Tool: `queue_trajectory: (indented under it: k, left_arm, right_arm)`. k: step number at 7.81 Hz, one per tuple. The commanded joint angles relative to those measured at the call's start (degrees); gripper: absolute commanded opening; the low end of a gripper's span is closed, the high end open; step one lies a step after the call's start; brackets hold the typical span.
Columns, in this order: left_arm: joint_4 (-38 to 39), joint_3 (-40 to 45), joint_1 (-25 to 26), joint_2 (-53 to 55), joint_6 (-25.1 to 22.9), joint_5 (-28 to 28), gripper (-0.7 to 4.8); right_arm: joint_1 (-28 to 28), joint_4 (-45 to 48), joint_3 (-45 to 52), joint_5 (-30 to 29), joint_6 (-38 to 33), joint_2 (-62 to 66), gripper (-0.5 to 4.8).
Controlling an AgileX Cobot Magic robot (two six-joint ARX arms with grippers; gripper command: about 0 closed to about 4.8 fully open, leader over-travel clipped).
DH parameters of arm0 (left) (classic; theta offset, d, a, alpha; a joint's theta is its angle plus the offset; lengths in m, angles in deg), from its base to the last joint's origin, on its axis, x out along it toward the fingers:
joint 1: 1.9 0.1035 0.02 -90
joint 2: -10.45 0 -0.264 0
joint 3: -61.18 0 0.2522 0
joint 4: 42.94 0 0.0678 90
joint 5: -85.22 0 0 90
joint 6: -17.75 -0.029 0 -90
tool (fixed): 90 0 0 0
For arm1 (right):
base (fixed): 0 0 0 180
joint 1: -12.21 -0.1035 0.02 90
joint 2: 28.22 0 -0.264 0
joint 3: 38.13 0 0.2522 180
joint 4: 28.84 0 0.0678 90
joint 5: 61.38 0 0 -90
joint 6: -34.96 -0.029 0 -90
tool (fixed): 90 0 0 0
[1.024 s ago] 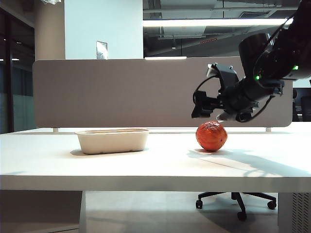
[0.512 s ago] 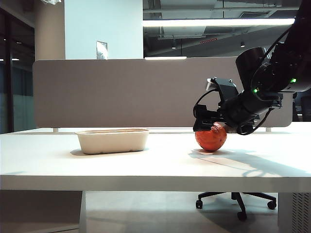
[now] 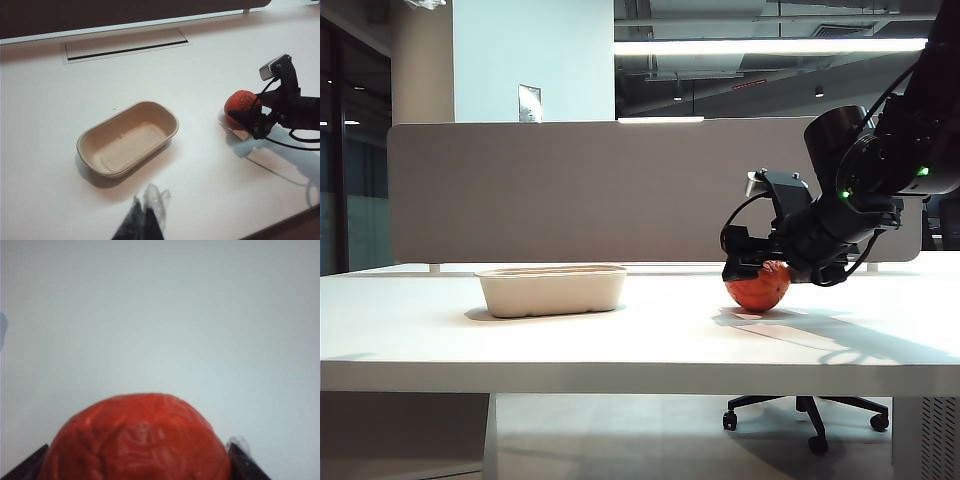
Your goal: Pick up the orange and place it into the paper lunchbox.
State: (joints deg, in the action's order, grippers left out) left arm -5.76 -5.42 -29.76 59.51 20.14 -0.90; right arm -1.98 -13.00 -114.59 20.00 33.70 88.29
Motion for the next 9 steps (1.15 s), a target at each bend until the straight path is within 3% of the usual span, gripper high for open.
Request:
queue_trajectory:
  k: [1, 2, 4, 7, 9]
  left_arm:
    - [-0.33, -0.2, 0.02, -0.02, -0.04, -0.22, -0.06]
    - [7.67, -0.2, 0.07, 0.0, 4.83, 6.62, -0.06]
    - [6.1, -0.2, 0.07, 0.0, 5.55, 6.36, -0.06]
    - [4.83, -0.2, 0.07, 0.0, 5.55, 6.14, -0.06]
    - [4.15, -0.2, 0.07, 0.0, 5.55, 5.73, -0.06]
  right_arm:
    - [0.0, 0.66, -0.39, 0.13, 0.26, -0.26, 3.53]
    - [-2.69, -1.07, -9.97, -5.53, 1.55, -4.44, 3.55]
    - [-11.91, -3.39, -21.53, -5.49, 5.73, -1.81, 3.55]
    - [-16.7, -5.86, -32.89, -5.14, 5.79, 8.7, 3.55]
    - [-19.74, -8.52, -34.01, -3.69, 5.64, 12.55, 3.55]
